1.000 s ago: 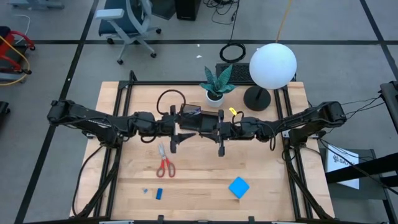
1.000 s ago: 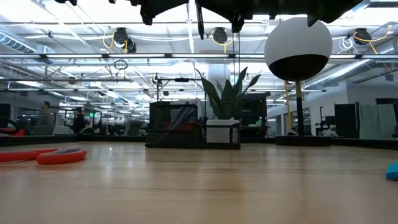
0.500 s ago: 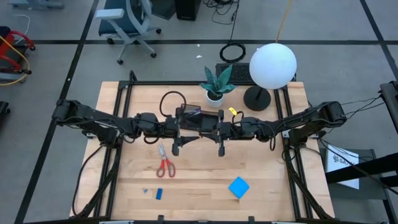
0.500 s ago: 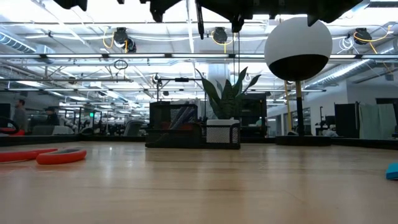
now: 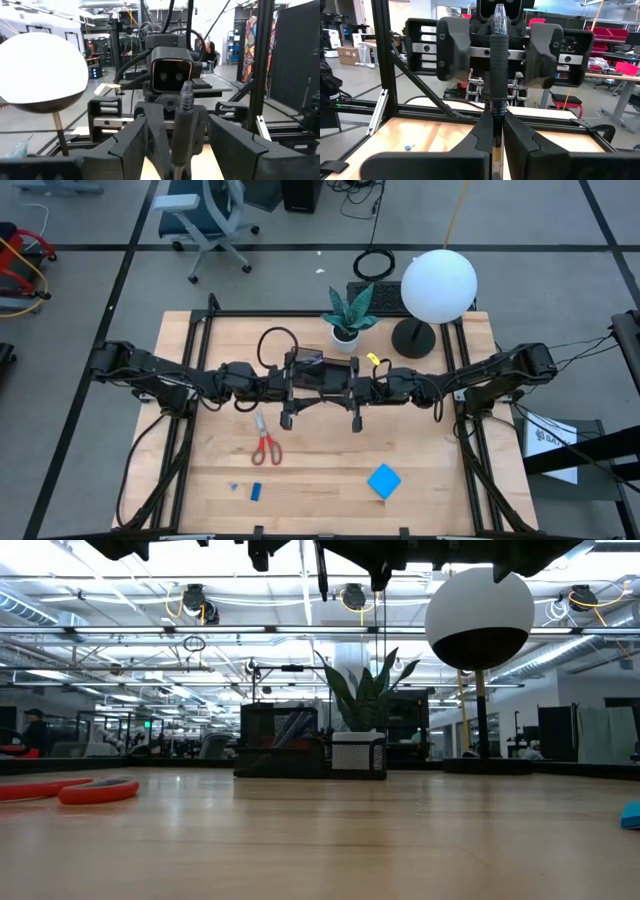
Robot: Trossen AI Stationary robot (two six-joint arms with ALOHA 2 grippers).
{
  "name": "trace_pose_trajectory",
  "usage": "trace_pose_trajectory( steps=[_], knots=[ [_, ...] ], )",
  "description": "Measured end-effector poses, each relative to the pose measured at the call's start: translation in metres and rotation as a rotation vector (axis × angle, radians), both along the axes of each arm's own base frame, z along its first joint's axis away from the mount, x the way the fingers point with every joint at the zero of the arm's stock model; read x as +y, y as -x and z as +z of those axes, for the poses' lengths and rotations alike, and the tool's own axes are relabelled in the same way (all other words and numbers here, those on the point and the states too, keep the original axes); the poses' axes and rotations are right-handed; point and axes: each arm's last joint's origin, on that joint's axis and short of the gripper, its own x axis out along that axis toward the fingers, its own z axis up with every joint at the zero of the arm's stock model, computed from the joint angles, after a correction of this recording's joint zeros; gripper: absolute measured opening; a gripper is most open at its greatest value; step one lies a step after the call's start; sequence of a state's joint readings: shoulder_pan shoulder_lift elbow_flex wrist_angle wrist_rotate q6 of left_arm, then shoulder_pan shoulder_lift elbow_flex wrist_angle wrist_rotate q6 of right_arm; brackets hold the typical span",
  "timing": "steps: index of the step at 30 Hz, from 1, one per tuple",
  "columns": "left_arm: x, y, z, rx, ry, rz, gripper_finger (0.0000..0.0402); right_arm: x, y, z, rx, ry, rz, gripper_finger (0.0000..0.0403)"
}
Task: Pick and place office supplies into organizer
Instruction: Put the black pen into the black desk organizer
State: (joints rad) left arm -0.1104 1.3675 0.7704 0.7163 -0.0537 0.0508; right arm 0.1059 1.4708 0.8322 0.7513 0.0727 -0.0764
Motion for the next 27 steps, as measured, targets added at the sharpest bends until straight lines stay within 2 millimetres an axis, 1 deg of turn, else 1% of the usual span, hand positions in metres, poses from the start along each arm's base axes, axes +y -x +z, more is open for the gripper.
trace_pose_trajectory(
  steps=[4,9,13,17,18,27],
  knots=[
    [0.0,0.0,-0.0001,0.0,-0.006,0.002,0.0188,-0.0001,-0.0001,0.0002,-0.001,0.013,-0.001,0.0014],
    [0.0013,0.0,-0.0001,0.001,-0.001,0.047,0.0148,-0.0002,-0.0001,0.0002,-0.002,0.014,-0.003,0.0014],
    [0.0017,-0.0001,-0.0003,0.004,-0.003,0.066,0.0103,-0.0006,-0.0001,0.0002,-0.001,0.013,-0.007,0.0014],
    [0.0017,-0.0001,-0.0006,0.007,-0.003,0.07,0.0046,-0.0008,-0.0001,0.0002,-0.001,0.012,-0.011,0.0014],
    [0.0017,-0.0001,-0.0006,0.007,-0.006,0.07,0.004,-0.0009,-0.0001,0.0002,-0.001,0.011,-0.011,0.0014],
    [0.0017,-0.0001,-0.002,0.022,-0.009,0.071,0.004,-0.0008,-0.0001,-0.0001,0.002,0.013,-0.011,0.003]
  ],
)
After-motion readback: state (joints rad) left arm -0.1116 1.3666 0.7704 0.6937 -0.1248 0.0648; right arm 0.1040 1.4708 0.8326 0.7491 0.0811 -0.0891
